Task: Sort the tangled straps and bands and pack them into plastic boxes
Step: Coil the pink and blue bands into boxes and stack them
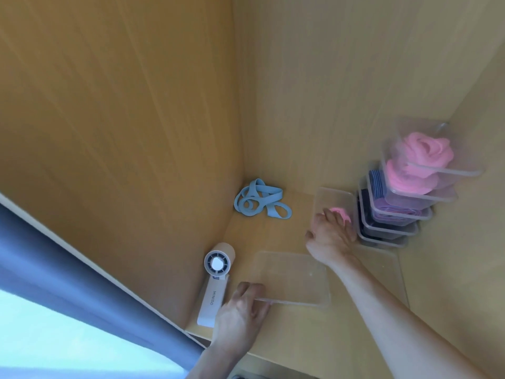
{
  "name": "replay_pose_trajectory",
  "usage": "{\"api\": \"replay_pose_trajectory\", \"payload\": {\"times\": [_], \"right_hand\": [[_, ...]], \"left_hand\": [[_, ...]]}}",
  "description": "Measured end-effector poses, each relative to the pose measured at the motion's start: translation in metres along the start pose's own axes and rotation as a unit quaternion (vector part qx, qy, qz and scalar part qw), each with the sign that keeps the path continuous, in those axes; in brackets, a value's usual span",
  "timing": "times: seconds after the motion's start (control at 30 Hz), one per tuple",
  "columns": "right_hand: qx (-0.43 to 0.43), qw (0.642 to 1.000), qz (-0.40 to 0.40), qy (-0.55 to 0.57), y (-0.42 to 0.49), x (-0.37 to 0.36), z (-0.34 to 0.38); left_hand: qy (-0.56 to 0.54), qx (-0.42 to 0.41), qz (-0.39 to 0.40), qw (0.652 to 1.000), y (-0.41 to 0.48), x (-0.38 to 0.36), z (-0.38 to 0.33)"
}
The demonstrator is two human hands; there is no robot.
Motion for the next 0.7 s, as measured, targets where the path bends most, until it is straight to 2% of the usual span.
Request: {"api": "replay_pose_trajectory", "payload": {"times": [0.1,0.23,0.3,0.4,0.5,0.7], "right_hand": [[0.064,0.996,-0.027,0.055,0.012,-0.001,0.031],[0.094,0.985,0.083,0.116,0.037,-0.016,0.070],[0.101,0.981,0.141,0.084,0.050,-0.027,0.085],[0.106,0.976,0.186,-0.039,0.067,-0.040,0.106],[0.091,0.976,0.171,-0.101,0.078,-0.044,0.125],[0.111,0.985,0.124,-0.053,0.082,-0.058,0.144]], "left_hand": [[0.029,-0.007,0.052,0.998,0.006,0.003,-0.004],[0.076,-0.010,0.081,0.994,0.007,0.023,-0.009],[0.076,-0.014,0.072,0.994,0.005,0.040,-0.010],[0.058,-0.012,0.051,0.997,0.000,0.062,-0.008],[0.025,-0.001,0.043,0.999,-0.004,0.076,-0.004],[-0.039,-0.001,0.037,0.999,-0.009,0.080,-0.001]]}}
Point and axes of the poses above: each hand's wrist, its own y-axis towards the middle knuckle, its own x-axis out of the back of the hand, z = x × y, the point moved 2 cm from there along y, towards the middle knuckle, and after that the axes turned 1 degree about -z, right-handed, at the moved point
